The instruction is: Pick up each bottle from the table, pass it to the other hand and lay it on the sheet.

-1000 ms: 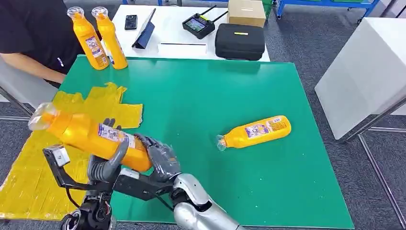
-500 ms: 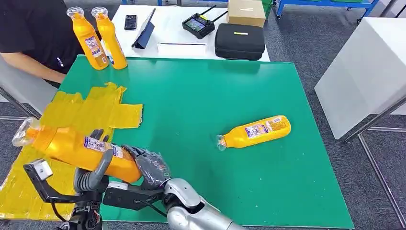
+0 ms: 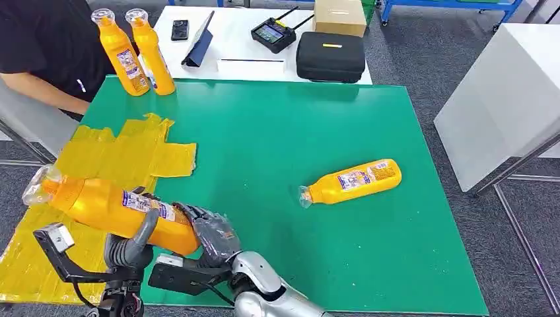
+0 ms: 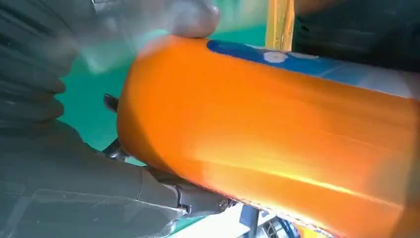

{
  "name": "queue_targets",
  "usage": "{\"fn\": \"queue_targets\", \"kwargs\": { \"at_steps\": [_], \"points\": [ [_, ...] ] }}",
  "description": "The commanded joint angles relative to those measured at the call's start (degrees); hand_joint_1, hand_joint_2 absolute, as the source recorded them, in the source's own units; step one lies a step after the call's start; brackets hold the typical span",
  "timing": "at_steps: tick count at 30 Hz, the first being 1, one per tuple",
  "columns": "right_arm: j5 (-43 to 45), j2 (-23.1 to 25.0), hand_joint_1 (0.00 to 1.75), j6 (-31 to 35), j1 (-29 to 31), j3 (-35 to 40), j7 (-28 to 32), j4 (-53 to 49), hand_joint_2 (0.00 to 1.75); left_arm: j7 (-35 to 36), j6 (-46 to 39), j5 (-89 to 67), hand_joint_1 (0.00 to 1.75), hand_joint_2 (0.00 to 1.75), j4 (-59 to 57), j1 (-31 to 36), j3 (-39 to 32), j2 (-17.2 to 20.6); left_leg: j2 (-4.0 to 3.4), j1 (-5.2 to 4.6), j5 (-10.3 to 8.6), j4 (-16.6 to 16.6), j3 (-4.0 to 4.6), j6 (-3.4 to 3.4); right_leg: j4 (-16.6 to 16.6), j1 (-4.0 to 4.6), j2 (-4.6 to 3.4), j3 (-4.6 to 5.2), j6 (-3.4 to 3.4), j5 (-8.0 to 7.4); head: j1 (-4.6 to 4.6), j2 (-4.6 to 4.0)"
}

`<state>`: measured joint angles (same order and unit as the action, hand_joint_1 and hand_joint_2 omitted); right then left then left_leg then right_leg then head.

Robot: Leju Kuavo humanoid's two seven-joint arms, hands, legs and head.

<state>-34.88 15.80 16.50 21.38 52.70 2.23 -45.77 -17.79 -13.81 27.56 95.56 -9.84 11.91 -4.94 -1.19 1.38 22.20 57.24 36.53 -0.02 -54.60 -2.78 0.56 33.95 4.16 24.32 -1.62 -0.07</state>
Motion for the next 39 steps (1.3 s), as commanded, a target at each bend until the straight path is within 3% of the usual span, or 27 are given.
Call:
{"fn": "queue_targets", "kwargs": {
  "at_steps": [1, 3, 4, 6, 8, 11, 14, 29, 33, 35, 36, 37, 38, 39],
  "points": [
    [-0.89, -6.24, 0.0, 4.45, -4.83, -5.58, -0.91, -6.04, 1.75, -2.66, -2.33, -4.98, 1.75, 1.75, -1.35, 3.56, -0.5, 1.32, 0.43, 0.04, 0.06, -0.05, -0.26, 0.07, 0.07, 0.07, 0.33, -0.38, -0.32, 0.15, -0.02, 0.0],
    [-0.73, -7.19, 0.0, 4.7, -6.29, -7.85, -0.65, -9.53, 1.75, -4.36, -5.94, -13.77, 1.75, 1.75, -2.23, 4.23, -0.13, 1.69, 0.3, 0.03, 0.0, -0.06, -0.13, 0.05, 0.08, 0.05, 0.23, -0.21, -0.2, 0.06, -0.02, 0.0],
    [-1.46, -7.81, 0.0, 5.32, -7.09, -9.41, -1.09, -11.53, 0.0, -5.1, -8.27, -19.58, 1.75, 1.75, -3.0, 4.84, -0.31, 1.57, 0.44, 0.02, 0.05, -0.05, -0.25, 0.08, 0.08, 0.06, 0.32, -0.38, -0.3, 0.13, 0.0, 0.0],
    [-2.43, -9.59, 0.0, 5.64, -9.54, -13.14, -0.77, -17.67, 0.0, -5.63, -14.86, -33.85, 1.75, 1.75, -6.1, 6.81, -1.16, 1.72, 0.34, -0.01, -0.02, -0.03, 0.03, 0.05, 0.02, 0.01, 0.26, -0.57, -0.15, 0.04, 0.0, 0.0],
    [-3.05, -9.99, 0.0, 4.66, -10.12, -13.96, -1.08, -19.22, 0.0, -5.82, -14.55, -34.18, 1.75, 1.75, -6.75, 7.13, -1.91, 1.56, 0.39, 0.01, 0.02, -0.04, -0.12, 0.06, 0.04, 0.04, 0.32, -0.71, -0.24, 0.04, 0.0, 0.0],
    [-6.89, -10.48, 0.0, 4.26, -14.59, -18.94, -1.74, -28.57, 0.0, -2.17, -24.1, -57.41, 1.75, 1.75, -13.41, 9.3, -3.4, 3.55, 0.47, -0.02, -0.01, -0.05, -0.15, 0.06, 0.01, 0.01, 0.37, -0.78, -0.23, 0.07, 0.0, 0.0],
    [-9.59, -11.71, 0.0, 0.26, -15.06, -23.15, -2.83, -35.82, 0.0, 3.94, -26.19, -82.34, 1.75, 1.75, -19.41, 10.74, -8.59, 3.53, 0.37, -0.04, -0.04, -0.08, -0.12, 0.06, 0.03, -0.01, 0.26, -0.67, -0.21, 0.01, 0.0, 0.0],
    [-9.73, -11.44, 0.0, -0.48, -15.19, -23.43, -3.02, -36.28, 0.0, 3.25, -26.19, -82.33, 1.75, 1.75, -19.5, 10.56, -9.06, 3.16, 0.19, 0.0, 0.04, -0.01, -0.16, 0.07, 0.01, 0.04, 0.09, -0.68, -0.25, 0.01, 0.0, 0.0],
    [-13.7, -13.61, 0.0, -1.56, -15.21, -26.22, -4.7, -40.83, 0.0, 18.09, -22.56, -102.04, 1.75, 1.75, -28.44, 12.89, -4.03, 7.66, 0.23, -0.01, 0.01, -0.03, -0.14, 0.07, 0.02, 0.02, 0.13, -0.66, -0.23, 0.0, -0.02, 0.0],
    [-16.62, -15.82, 0.0, -3.93, -16.63, -28.85, -5.89, -44.07, 0.0, 24.36, -11.04, -104.23, 1.75, 1.75, -36.66, 15.99, -0.74, 9.84, 0.31, -0.04, -0.01, -0.06, -0.19, 0.08, 0.02, -0.01, 0.2, -0.72, -0.26, 0.02, -0.02, 0.0],
    [-17.25, -16.87, 0.0, -4.31, -17.78, -30.17, -5.95, -45.19, 0.0, 25.8, -9.18, -104.38, 1.75, 1.75, -40.29, 17.32, 0.08, 10.36, 0.42, -0.05, -0.06, -0.08, -0.13, 0.08, 0.04, -0.02, 0.33, -0.7, -0.2, 0.0, 0.0, 0.0],
    [-17.83, -17.8, 0.0, -4.68, -19.54, -32.03, -5.84, -46.48, 0.0, 26.95, -8.43, -103.72, 1.41, 1.75, -44.59, 18.59, 0.26, 10.41, 0.61, -0.05, -0.07, -0.11, -0.25, 0.1, 0.08, -0.01, 0.48, -0.87, -0.31, 0.06, -0.02, 0.0],
    [-18.56, -18.62, 0.0, -5.03, -20.73, -33.02, -5.6, -47.14, 0.0, 27.9, -7.84, -102.01, 0.0, 0.0, -47.38, 19.28, -0.17, 10.37, 0.57, -0.05, -0.08, -0.13, -0.27, 0.09, 0.12, -0.02, 0.46, -0.79, -0.23, 0.04, -0.04, 0.0],
    [-18.72, -19.52, 0.0, -4.93, -21.67, -34.21, -5.43, -47.33, 0.0, 29.25, -6.82, -102.86, 0.0, 0.0, -49.58, 19.7, 0.52, 11.08, 0.47, -0.06, -0.12, -0.15, -0.19, 0.08, 0.14, -0.04, 0.39, -0.35, -0.17, -0.02, -0.02, 0.0]
  ]
}}
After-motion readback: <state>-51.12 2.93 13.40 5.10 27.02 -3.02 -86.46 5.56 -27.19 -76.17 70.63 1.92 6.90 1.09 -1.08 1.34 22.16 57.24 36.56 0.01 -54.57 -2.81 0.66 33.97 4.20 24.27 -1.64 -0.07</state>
